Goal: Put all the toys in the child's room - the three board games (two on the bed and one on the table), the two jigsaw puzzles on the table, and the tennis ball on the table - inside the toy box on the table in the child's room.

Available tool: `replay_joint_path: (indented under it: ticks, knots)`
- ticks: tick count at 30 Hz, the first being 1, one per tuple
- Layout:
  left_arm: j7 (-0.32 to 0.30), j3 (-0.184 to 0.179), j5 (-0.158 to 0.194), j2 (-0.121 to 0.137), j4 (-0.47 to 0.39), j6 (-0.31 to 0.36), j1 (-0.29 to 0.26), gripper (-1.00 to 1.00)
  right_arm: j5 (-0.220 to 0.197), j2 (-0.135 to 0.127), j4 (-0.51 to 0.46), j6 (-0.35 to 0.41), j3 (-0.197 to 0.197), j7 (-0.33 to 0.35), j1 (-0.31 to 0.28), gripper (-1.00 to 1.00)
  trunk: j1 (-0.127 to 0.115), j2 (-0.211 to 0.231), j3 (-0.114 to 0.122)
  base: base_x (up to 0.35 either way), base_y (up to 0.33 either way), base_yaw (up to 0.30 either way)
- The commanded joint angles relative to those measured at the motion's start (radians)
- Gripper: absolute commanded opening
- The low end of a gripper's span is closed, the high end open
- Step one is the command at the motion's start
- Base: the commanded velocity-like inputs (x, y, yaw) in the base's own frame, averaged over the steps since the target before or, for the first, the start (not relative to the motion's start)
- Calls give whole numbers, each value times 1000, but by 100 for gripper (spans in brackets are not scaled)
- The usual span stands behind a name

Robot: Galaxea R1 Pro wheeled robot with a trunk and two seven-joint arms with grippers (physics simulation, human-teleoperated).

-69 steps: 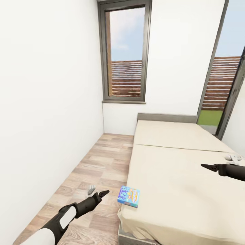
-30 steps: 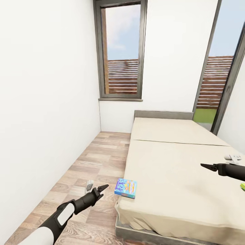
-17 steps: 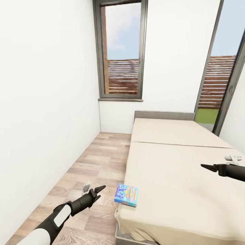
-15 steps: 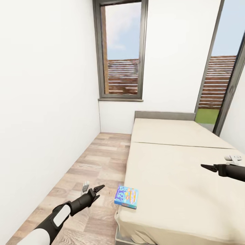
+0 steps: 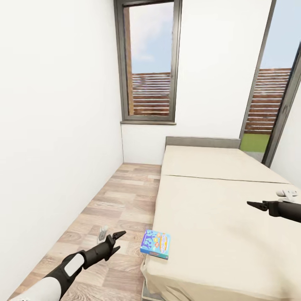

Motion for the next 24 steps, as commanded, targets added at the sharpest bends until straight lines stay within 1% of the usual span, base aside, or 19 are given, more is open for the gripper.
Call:
replay_joint_path:
  ticks: [1, 3, 5, 8, 14, 17, 21, 24]
  knots:
    - [-2, 3, 6, -2, 6, 8, -2, 100, 7, 1, -4, 6, -2, 8, 3, 100, 0, 0, -1, 0, 0, 0]
    - [-3, 7, 7, -8, 11, 9, -3, 100, 7, 1, -11, 6, -2, 8, 8, 100, 0, 0, -1, 0, 0, 0]
    - [-1, 8, 7, -29, 14, 10, -4, 100, 7, 3, -17, 6, -2, 8, 12, 100, 0, 0, -1, 0, 0, 0]
    - [1, 9, 7, -53, 14, 10, -5, 100, 7, 6, -22, 6, -2, 8, 15, 100, 0, 0, -1, 0, 0, 0]
    - [-3, 9, 7, -77, 11, 11, -6, 100, 7, 10, -40, 6, -2, 8, 26, 100, 0, 0, -1, 0, 0, 0]
    - [-3, 9, 7, -81, 9, 12, -6, 100, 7, 10, -41, 6, -2, 8, 28, 100, 0, 0, -1, 0, 0, -32]
    - [-4, 9, 7, -83, 7, 12, -6, 100, 7, 11, -42, 7, -2, 8, 29, 100, 0, 0, -1, 0, 0, -177]
    - [-4, 9, 6, -83, 7, 12, -6, 100, 7, 11, -42, 7, -2, 8, 29, 100, 0, 0, -1, 0, 0, -87]
